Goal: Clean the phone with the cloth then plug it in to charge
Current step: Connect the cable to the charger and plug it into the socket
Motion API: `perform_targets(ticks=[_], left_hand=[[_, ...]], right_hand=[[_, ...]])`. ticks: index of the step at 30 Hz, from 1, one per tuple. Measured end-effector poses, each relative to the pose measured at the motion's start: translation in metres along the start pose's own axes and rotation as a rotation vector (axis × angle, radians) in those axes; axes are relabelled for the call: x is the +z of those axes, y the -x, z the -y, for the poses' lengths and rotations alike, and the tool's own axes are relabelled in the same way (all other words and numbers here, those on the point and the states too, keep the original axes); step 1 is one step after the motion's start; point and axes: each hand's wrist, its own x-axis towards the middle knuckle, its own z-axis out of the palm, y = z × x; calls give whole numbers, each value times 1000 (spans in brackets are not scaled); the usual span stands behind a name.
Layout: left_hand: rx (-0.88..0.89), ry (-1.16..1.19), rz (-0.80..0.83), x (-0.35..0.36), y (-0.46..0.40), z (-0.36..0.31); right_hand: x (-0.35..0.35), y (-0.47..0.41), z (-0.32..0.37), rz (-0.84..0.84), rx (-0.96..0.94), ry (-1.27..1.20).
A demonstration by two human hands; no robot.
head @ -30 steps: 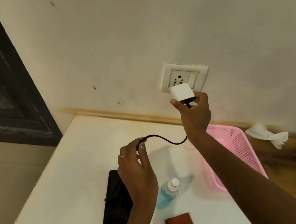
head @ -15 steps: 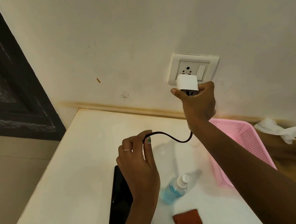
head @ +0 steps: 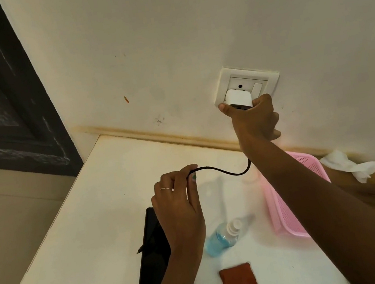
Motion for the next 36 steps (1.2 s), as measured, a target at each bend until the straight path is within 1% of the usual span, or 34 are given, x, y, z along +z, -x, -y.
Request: perform_targets(ticks=[4,8,11,14,16,17,19,22,26,29,33,36], left_hand=[[7,-6,0,0,1,0],[15,-4,-3,1,1,-1],[11,-5,-10,1,1,0],[-2,-4,-18,-1,-1,2],[-9,-1,-20,-1,-3,3],[-13,4,-19,-1,-3,3],[-18,21,-22,-2,-3,2],[-37,61,-40,-3,-3,2],[-101,204,-72,-8,-4,-3],[-171,352,-38,-17,-4,-8],[-316,554,62,-40,5,-22],[-417,602,188,-61,14,-37]], right_hand=[[-4,-2,5,17,24,-6],[-6,-4,5,44,-15,48],[-11,-7,-2,84,-88,75],[-18,-8,-17,126,-165,-129],[-21,-8,-29,77,-185,-200],[-22,-7,-35,42,-221,-159],[-23,-5,-47,9,-320,10],[-20,4,-60,82,-433,184],[-18,9,-64,146,-506,291],[-20,10,-62,173,-494,311],[-37,20,-54,246,-492,258],[-57,32,-47,335,-519,259]])
